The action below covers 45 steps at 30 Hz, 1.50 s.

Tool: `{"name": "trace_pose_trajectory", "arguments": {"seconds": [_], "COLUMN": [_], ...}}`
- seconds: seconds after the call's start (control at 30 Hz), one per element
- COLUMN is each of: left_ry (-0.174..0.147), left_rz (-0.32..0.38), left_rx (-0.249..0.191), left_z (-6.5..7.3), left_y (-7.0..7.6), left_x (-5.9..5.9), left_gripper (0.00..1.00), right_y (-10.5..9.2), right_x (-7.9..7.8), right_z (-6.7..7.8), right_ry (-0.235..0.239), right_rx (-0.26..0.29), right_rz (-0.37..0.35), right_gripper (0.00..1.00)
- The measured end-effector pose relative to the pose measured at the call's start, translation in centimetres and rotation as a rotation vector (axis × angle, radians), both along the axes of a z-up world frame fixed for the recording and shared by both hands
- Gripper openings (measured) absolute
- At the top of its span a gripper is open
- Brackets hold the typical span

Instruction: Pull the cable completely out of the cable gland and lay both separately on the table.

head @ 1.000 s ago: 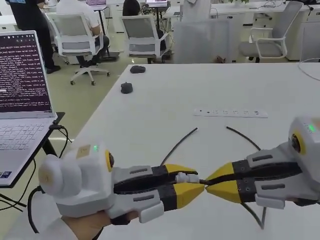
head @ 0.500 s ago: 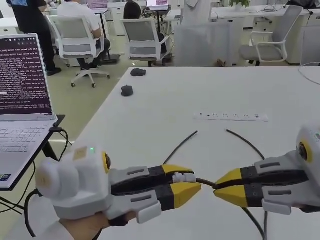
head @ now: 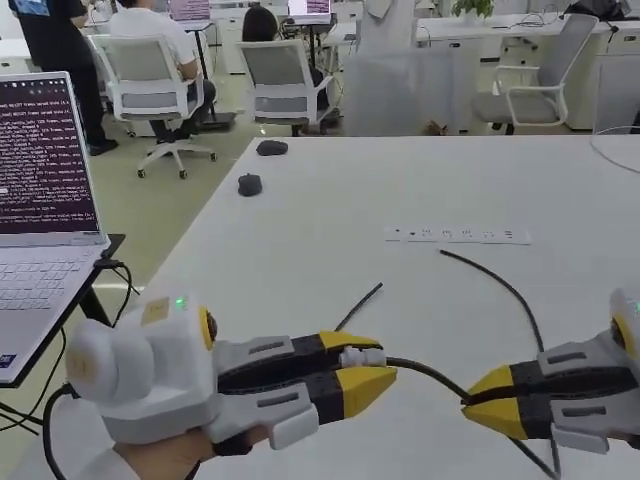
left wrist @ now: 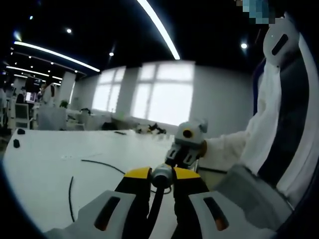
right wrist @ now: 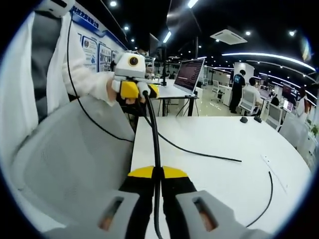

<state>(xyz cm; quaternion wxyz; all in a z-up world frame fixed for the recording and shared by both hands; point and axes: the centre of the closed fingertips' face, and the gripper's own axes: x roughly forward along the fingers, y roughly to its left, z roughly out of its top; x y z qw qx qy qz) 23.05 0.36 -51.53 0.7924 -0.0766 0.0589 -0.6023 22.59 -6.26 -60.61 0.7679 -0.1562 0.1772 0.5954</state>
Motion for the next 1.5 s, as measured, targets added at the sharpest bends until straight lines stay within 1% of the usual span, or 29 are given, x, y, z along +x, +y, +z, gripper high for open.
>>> {"name": "trace_pose_trajectory", "arguments": {"seconds": [0.03, 0.13, 0.27, 0.47, 0.63, 0.67, 0.77, 0.83, 0.87, 0.9, 0.93, 0.97, 1.0, 1.07, 1.1, 1.17, 1.23, 1.3, 1.4, 1.43, 1.47, 1.5], "left_ry": [-0.001, -0.001, -0.003, -0.008, -0.011, -0.017, -0.019, -0.019, -0.017, -0.016, -0.014, -0.012, -0.011, -0.01, -0.007, -0.003, 0.005, 0.021, 0.022, 0.025, 0.029, 0.032], "left_rz": [0.002, 0.003, 0.004, 0.003, 0.001, 0.002, 0.001, 0.006, 0.009, 0.009, 0.007, 0.005, 0.0, -0.009, -0.013, -0.017, -0.032, -0.049, -0.072, -0.078, -0.091, -0.103], "left_rx": [-0.002, -0.006, -0.004, 0.005, 0.015, 0.022, 0.02, 0.019, 0.019, 0.021, 0.028, 0.039, 0.045, 0.05, 0.048, 0.046, 0.044, 0.039, 0.043, 0.042, 0.039, 0.037], "left_z": [0.0, 0.1, 0.1, 0.0, -0.2, -0.3, -0.2, -0.2, -0.2, -0.3, -0.5, -0.7, -0.9, -1.1, -1.1, -1.2, -1.3, -1.5, -1.5, -1.5, -1.5, -1.5], "left_y": [0.0, 0.1, 0.1, 0.1, 0.1, 0.1, 0.0, 0.1, 0.1, 0.1, 0.1, 0.1, 0.0, 0.1, 0.0, -0.1, -0.3, -0.5, -0.9, -1.0, -1.1, -1.2], "left_x": [0.0, 0.1, 0.1, 0.1, 0.0, 0.0, -0.1, 0.0, 0.1, 0.1, 0.1, 0.1, 0.1, 0.0, 0.1, 0.1, 0.1, 0.0, -0.7, -0.8, -1.1, -1.3], "left_gripper": [0.17, 0.17, 0.17, 0.17, 0.17, 0.17, 0.17, 0.17, 0.17, 0.17, 0.17, 0.17, 0.17, 0.17, 0.17, 0.17, 0.17, 0.17, 0.17, 0.17, 0.17, 0.17], "right_y": [-0.5, -1.4, -2.2, -1.9, -1.6, -1.6, -1.5, -1.5, -1.5, -1.2, -0.8, -0.5, -0.1, 0.7, 1.3, 2.2, 3.4, 4.3, 5.0, 5.0, 5.1, 5.2], "right_x": [0.0, 0.1, 0.1, -0.2, -0.3, -0.4, -0.7, -0.7, -0.6, -0.4, -0.2, 0.0, 0.1, 0.1, 0.0, -0.1, -0.3, -0.3, -0.5, -0.5, -0.7, -0.9], "right_z": [-0.7, -2.1, -3.4, -3.8, -4.0, -4.0, -3.9, -3.5, -3.0, -2.3, -1.3, -0.6, 0.4, 1.8, 2.8, 3.9, 5.3, 5.9, 5.7, 5.6, 5.5, 5.4], "right_ry": [0.01, 0.03, 0.059, 0.071, 0.076, 0.081, 0.107, 0.098, 0.094, 0.088, 0.074, 0.066, 0.054, 0.034, 0.015, -0.002, -0.019, -0.035, -0.04, -0.037, -0.021, -0.015], "right_rx": [-0.016, -0.048, -0.068, -0.063, -0.076, -0.082, -0.09, -0.101, -0.091, -0.07, -0.038, -0.018, 0.01, 0.037, 0.054, 0.076, 0.105, 0.113, 0.103, 0.106, 0.112, 0.111], "right_rz": [-0.01, -0.027, -0.047, -0.053, -0.052, -0.052, -0.041, -0.046, -0.051, -0.056, -0.065, -0.065, -0.063, -0.057, -0.046, -0.037, -0.038, -0.044, -0.042, -0.043, -0.039, -0.036], "right_gripper": [0.02, 0.02, 0.02, 0.02, 0.02, 0.03, 0.03, 0.03, 0.05, 0.08, 0.1, 0.12, 0.13, 0.15, 0.16, 0.16, 0.15, 0.15, 0.16, 0.16, 0.16, 0.14]}}
